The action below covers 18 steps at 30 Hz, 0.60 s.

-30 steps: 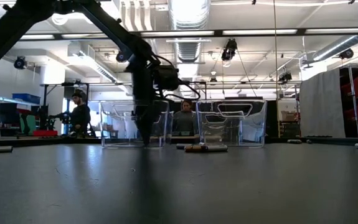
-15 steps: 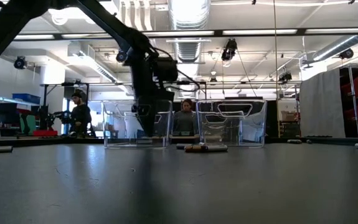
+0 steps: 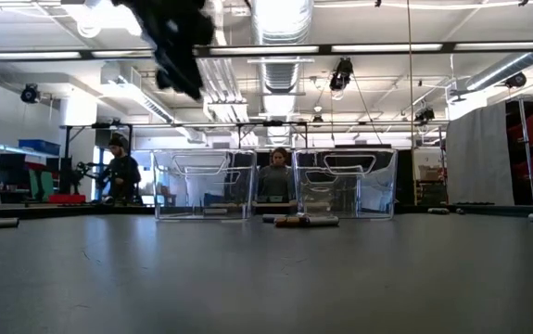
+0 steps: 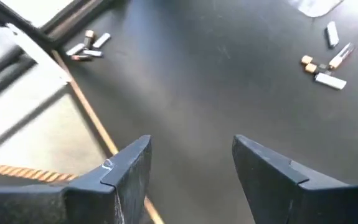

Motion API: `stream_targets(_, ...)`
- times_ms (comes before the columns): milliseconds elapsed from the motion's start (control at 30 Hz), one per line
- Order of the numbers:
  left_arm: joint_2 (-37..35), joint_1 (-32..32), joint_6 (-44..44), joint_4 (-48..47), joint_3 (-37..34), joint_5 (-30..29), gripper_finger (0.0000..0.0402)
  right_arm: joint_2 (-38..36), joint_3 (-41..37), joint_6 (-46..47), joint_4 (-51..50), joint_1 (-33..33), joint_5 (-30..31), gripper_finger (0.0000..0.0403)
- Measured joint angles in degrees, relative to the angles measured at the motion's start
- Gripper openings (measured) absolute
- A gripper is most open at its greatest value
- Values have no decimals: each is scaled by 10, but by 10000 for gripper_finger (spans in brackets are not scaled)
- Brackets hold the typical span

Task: Sort batteries
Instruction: Put the white battery into the left transparent bin

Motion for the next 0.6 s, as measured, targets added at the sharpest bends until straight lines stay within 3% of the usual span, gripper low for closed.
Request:
stream_targets(200, -211, -122, -93, 21, -133, -4, 127, 44, -1, -52, 9, -64, -9, 215)
stream_targets(400, -341, -209, -162, 22, -232, -36, 127, 44, -4, 89, -81, -158, 26, 215)
stream_targets(600, -409, -225, -178, 18, -295, -25, 127, 44, -62, 136, -66, -231, -78, 226)
